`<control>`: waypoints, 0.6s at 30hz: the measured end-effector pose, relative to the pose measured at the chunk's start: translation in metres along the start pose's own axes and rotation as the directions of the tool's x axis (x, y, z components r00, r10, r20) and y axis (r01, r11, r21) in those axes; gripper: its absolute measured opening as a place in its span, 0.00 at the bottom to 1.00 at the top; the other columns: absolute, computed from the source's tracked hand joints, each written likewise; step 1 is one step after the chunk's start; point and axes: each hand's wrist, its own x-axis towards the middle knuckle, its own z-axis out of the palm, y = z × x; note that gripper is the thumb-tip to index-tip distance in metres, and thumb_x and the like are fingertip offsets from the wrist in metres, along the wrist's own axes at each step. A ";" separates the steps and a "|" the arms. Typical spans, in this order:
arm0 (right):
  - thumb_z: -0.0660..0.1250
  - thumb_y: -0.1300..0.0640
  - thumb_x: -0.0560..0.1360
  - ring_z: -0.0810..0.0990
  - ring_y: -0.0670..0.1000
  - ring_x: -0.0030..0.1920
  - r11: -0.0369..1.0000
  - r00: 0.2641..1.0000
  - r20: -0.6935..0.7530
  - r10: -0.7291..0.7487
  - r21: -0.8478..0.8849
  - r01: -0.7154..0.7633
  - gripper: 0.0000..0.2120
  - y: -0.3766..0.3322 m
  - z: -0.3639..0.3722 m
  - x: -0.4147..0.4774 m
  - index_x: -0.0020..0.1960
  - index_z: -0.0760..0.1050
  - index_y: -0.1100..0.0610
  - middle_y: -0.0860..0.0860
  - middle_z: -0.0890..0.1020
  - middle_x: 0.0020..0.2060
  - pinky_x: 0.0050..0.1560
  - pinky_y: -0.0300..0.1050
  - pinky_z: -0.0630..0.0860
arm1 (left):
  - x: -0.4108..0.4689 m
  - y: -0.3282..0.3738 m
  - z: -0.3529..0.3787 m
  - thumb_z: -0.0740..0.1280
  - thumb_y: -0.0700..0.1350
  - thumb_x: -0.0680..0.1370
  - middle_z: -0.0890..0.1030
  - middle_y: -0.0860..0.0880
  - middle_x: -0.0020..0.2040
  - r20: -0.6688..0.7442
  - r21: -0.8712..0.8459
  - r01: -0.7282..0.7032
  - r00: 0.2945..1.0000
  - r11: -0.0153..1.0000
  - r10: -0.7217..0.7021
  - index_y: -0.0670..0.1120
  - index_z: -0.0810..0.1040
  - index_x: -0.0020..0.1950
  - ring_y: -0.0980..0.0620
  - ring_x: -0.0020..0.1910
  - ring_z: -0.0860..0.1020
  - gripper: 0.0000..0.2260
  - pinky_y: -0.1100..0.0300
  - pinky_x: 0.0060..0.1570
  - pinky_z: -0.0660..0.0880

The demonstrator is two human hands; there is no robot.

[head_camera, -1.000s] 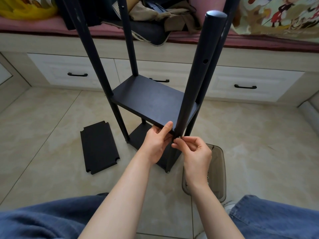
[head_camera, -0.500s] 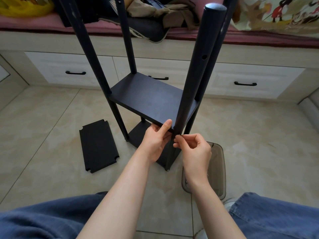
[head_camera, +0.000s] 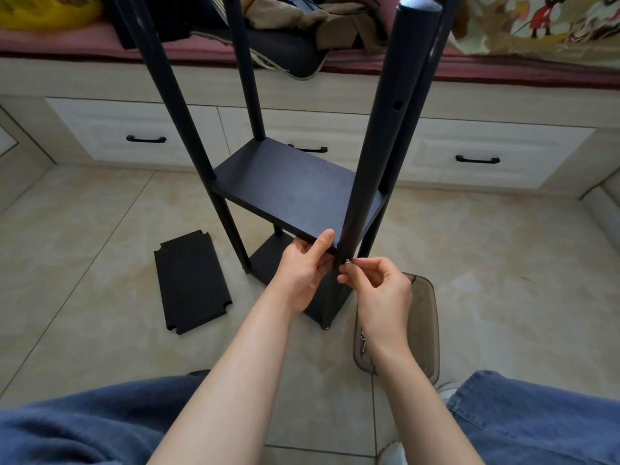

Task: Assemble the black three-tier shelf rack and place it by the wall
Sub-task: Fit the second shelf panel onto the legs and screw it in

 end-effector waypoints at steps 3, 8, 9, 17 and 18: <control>0.70 0.64 0.76 0.85 0.44 0.38 0.996 0.998 0.008 -0.056 -0.070 0.056 0.06 0.000 0.000 0.002 0.43 0.79 0.55 0.47 0.85 0.35 0.45 0.43 0.80 | 0.000 0.001 0.000 0.72 0.52 0.74 0.85 0.42 0.55 0.002 0.016 0.002 1.000 1.000 -0.002 0.37 0.74 0.68 0.44 0.56 0.84 0.28 0.57 0.54 0.82; 0.70 0.65 0.76 0.85 0.46 0.37 0.999 1.000 -0.007 -0.028 -0.036 0.027 0.07 0.001 0.000 0.003 0.42 0.79 0.55 0.49 0.85 0.35 0.46 0.47 0.82 | 0.000 0.001 0.000 0.71 0.52 0.74 0.82 0.39 0.61 -0.005 0.022 0.009 1.000 1.000 -0.009 0.37 0.73 0.70 0.43 0.58 0.83 0.29 0.51 0.62 0.79; 0.70 0.65 0.76 0.85 0.47 0.37 0.999 1.000 -0.006 -0.017 -0.028 0.017 0.06 0.001 0.001 0.003 0.43 0.79 0.55 0.49 0.85 0.36 0.47 0.48 0.82 | -0.001 0.001 0.001 0.71 0.52 0.74 0.82 0.39 0.60 -0.005 0.022 0.009 1.000 1.000 -0.009 0.37 0.73 0.70 0.43 0.58 0.84 0.29 0.51 0.62 0.79; 0.70 0.63 0.76 0.85 0.45 0.37 1.000 1.000 -0.014 -0.003 -0.004 0.003 0.04 0.004 0.002 0.004 0.44 0.79 0.56 0.49 0.85 0.36 0.45 0.42 0.81 | -0.001 0.001 0.001 0.72 0.51 0.73 0.84 0.41 0.57 -0.002 -0.023 0.002 1.000 1.000 -0.002 0.37 0.75 0.68 0.43 0.57 0.84 0.28 0.55 0.55 0.81; 0.70 0.63 0.77 0.84 0.44 0.36 0.997 0.999 -0.011 -0.052 -0.052 0.052 0.05 0.004 0.002 0.004 0.44 0.79 0.56 0.49 0.85 0.35 0.43 0.38 0.79 | -0.001 0.001 0.001 0.72 0.51 0.73 0.85 0.42 0.55 -0.005 -0.026 0.002 1.000 1.000 -0.002 0.37 0.75 0.67 0.43 0.56 0.84 0.27 0.56 0.54 0.81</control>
